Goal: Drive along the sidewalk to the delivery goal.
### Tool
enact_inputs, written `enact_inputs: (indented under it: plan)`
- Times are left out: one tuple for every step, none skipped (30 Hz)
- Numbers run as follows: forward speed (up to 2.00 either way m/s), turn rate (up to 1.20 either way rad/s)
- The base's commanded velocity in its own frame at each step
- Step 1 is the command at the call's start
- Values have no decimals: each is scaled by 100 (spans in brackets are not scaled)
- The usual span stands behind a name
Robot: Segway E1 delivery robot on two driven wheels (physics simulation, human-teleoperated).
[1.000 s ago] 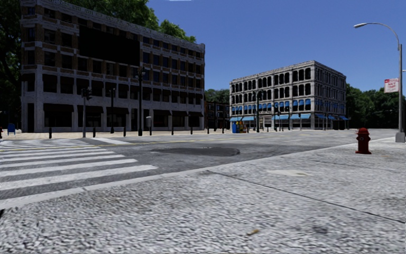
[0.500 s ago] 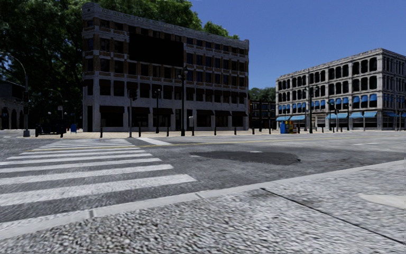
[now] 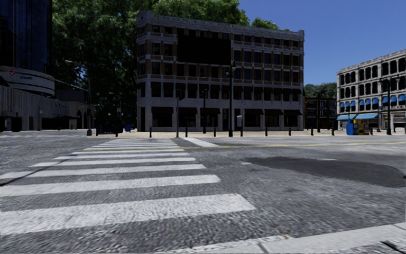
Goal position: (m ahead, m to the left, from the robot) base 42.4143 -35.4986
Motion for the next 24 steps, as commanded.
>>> enact_inputs:
  plan:
    - [196,62]
    - [196,62]
    - [194,62]
    - [192,62]
    - [190,62]
    - [183,62]
    - [183,62]
    - [171,62]
    - [162,62]
    - [152,62]
    - [138,58]
    - [138,58]
    - [129,44]
    - [126,32]
    - [125,24]
    - [125,0]
    - [125,0]
    - [125,0]
    - [125,0]
    - [125,0]
    - [125,0]
    - [125,0]
    - [125,0]
    - [125,0]
